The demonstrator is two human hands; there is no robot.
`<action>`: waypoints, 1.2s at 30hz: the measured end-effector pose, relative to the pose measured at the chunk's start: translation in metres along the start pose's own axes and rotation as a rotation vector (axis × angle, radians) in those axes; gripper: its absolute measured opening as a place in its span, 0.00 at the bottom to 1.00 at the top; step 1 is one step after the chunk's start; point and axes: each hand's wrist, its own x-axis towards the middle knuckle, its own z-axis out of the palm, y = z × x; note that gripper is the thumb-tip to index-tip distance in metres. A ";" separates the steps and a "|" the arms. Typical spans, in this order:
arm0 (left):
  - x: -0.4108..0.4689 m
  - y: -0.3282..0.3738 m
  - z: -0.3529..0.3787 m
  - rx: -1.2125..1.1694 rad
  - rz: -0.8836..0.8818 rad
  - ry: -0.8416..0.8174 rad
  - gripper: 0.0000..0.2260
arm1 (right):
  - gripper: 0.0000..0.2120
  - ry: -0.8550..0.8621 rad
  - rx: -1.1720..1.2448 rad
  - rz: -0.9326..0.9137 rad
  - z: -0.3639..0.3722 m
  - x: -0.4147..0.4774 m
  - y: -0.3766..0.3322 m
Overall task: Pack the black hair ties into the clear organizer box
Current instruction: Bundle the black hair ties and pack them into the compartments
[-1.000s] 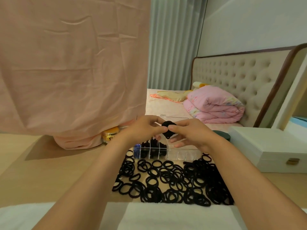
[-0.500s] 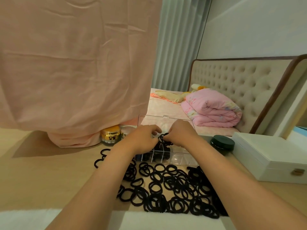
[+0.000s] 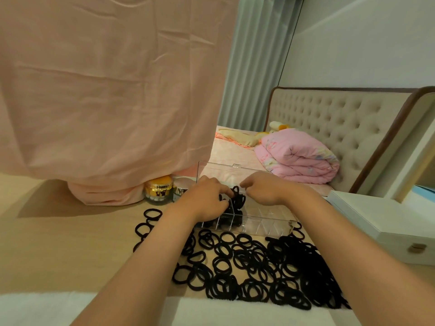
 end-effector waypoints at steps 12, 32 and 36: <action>-0.001 0.001 0.000 -0.078 0.009 0.038 0.17 | 0.24 0.051 -0.374 -0.244 0.044 -0.016 0.005; 0.002 0.004 0.007 0.112 0.028 -0.039 0.20 | 0.32 0.106 -0.320 -0.344 0.051 -0.007 0.017; 0.003 0.006 0.012 0.192 0.016 -0.069 0.20 | 0.26 0.205 -0.086 -0.300 0.035 -0.011 0.022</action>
